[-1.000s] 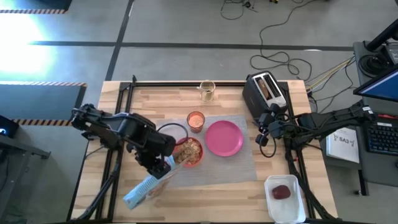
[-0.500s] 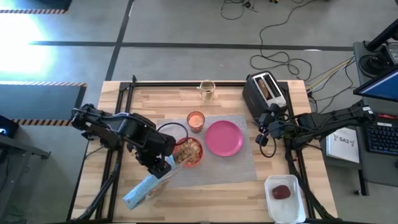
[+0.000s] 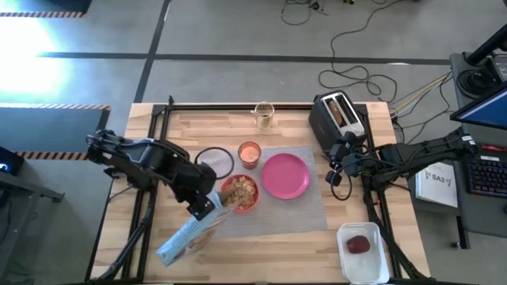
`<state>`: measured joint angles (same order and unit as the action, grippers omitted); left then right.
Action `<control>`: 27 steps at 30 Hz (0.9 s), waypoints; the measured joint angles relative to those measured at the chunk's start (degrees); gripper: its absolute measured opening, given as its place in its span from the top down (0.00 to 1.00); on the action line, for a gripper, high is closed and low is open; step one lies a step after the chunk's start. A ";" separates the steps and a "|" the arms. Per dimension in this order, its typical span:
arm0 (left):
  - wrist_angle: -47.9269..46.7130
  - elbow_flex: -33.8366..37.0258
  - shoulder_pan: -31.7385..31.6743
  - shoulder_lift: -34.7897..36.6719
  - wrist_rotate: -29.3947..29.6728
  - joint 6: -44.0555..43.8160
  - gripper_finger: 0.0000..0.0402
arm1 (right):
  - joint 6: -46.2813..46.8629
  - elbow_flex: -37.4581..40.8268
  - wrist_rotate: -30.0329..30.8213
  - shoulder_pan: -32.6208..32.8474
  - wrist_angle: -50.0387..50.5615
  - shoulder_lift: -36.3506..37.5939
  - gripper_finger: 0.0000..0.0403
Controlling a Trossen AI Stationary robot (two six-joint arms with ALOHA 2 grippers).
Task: Arrange a breakfast setting
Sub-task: Pour the cereal from the blue cereal box into the orange bowl
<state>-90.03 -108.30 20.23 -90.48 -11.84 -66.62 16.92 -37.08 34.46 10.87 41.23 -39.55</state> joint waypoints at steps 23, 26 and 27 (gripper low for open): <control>0.01 -0.01 0.00 0.63 5.95 1.92 0.60 | -0.47 0.02 -0.02 -0.01 -2.66 -0.31 0.83; 0.04 -0.01 0.00 0.63 6.89 2.93 0.60 | -0.12 0.00 -0.02 -0.01 -6.71 -1.17 0.83; 0.01 -0.01 -0.02 0.63 6.94 3.12 0.60 | -0.44 0.00 -0.08 -0.01 -7.34 -1.48 0.83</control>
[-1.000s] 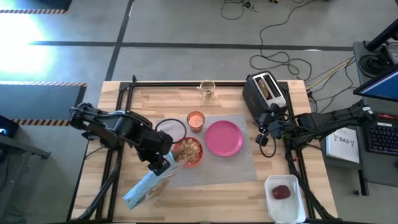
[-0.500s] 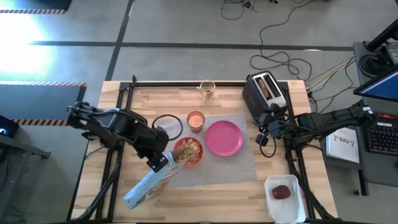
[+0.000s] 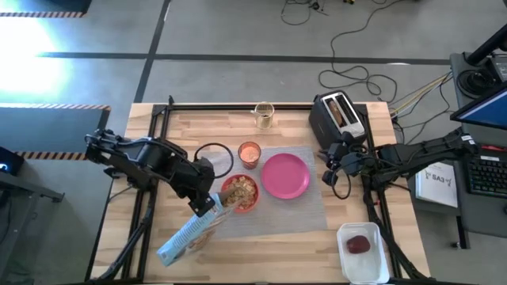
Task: Arrange a breakfast setting
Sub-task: Pour the cereal from the blue cereal box into the orange bowl
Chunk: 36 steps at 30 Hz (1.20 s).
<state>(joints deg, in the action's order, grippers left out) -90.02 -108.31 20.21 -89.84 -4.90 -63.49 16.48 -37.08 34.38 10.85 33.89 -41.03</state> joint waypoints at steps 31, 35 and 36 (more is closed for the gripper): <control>0.00 0.00 5.03 3.71 10.96 0.36 0.60 | -7.60 -21.81 -21.50 -0.04 -4.64 -21.79 0.63; 0.00 0.00 7.95 4.02 13.16 -0.72 0.60 | -12.97 -25.89 -21.44 0.75 -4.98 -28.48 0.60; 0.00 0.00 8.63 4.06 13.72 -0.95 0.60 | -15.02 -26.93 -21.45 1.02 -5.45 -30.16 0.61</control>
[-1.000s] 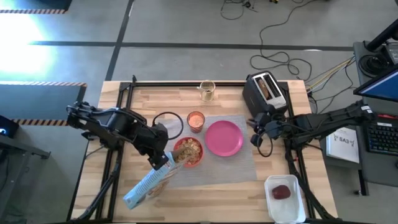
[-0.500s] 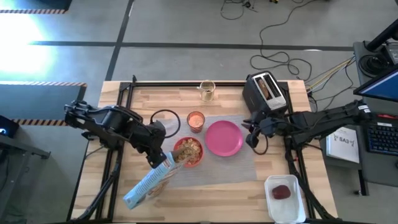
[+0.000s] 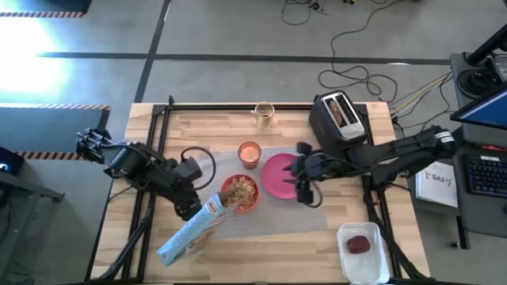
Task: Arrange a breakfast setting
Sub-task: Pour the cereal from the blue cereal box into the orange bowl
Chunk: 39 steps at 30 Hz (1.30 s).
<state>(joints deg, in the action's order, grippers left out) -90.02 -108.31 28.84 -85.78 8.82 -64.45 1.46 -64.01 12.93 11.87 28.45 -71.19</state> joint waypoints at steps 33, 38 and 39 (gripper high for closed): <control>0.00 0.00 14.60 0.07 8.78 -11.12 0.60 | -19.34 -23.01 -14.88 0.81 -11.01 -25.25 0.63; 0.00 0.00 14.62 0.07 8.78 -11.11 0.60 | -19.05 -23.01 -18.06 0.91 -14.05 -25.41 0.63; 0.00 0.00 14.62 0.07 8.78 -11.12 0.60 | -19.07 -23.01 -18.07 0.89 -14.52 -25.41 0.63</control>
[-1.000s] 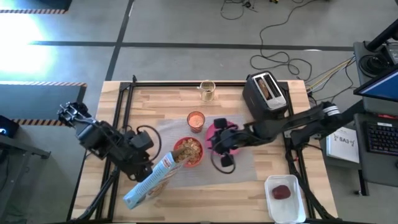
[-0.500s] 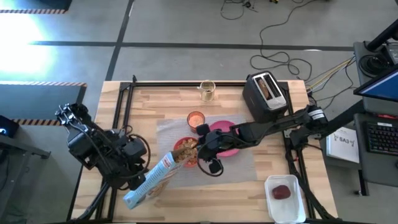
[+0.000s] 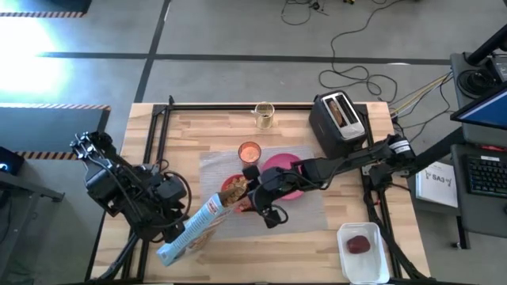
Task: Arrange a breakfast setting
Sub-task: Pour the cereal from the blue cereal box into the orange bowl
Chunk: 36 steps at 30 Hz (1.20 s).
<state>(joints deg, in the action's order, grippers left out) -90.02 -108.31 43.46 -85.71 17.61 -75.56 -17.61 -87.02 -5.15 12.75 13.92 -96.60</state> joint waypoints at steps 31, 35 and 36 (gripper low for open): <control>0.00 0.00 -0.02 -0.02 -0.09 0.43 0.60 | -1.01 0.07 -3.89 -0.02 -11.99 -3.76 0.92; 0.00 0.00 -0.02 -0.02 -0.09 0.63 0.60 | -0.98 0.07 -3.89 -0.04 -13.33 -3.76 0.98; 0.00 0.00 -0.02 -0.02 -0.09 0.64 0.60 | -1.01 0.07 -3.89 -0.04 -13.39 -3.76 0.98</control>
<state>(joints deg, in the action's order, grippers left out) -90.01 -108.31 43.44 -85.73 17.52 -74.92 -18.62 -86.96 -9.04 12.71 0.54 -100.36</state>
